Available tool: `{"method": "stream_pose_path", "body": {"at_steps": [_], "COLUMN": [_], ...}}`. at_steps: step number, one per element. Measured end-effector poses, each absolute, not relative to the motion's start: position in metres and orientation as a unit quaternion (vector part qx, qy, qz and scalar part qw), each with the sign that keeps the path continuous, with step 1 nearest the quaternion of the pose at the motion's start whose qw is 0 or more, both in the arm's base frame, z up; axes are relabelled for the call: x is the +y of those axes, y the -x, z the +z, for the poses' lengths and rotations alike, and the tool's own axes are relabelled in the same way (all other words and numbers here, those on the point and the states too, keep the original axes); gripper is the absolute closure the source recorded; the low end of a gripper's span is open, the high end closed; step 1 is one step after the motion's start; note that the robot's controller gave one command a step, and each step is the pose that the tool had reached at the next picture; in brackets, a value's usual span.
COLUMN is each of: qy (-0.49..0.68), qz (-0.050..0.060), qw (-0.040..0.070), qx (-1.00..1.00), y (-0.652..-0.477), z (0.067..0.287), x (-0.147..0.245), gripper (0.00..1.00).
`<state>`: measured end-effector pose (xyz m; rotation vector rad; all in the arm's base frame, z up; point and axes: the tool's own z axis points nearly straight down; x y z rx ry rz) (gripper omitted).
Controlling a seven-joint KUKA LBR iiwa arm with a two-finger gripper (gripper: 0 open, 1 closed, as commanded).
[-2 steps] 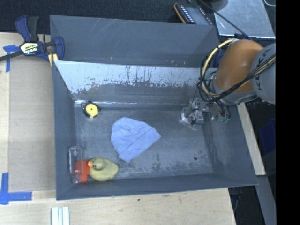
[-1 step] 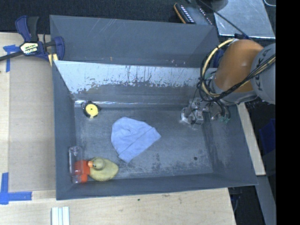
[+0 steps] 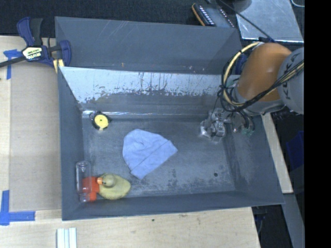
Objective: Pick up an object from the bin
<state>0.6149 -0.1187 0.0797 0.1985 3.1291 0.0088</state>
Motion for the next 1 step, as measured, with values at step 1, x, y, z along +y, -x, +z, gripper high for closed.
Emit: {"method": "stream_pose_path", "body": {"at_steps": [1], "qy": [-0.063], "qz": [0.002], "qw": [-0.001], "qx": [0.998], "y": [-0.6118], "z": [0.0992], "x": [-0.1192], "gripper": [1.0]}}
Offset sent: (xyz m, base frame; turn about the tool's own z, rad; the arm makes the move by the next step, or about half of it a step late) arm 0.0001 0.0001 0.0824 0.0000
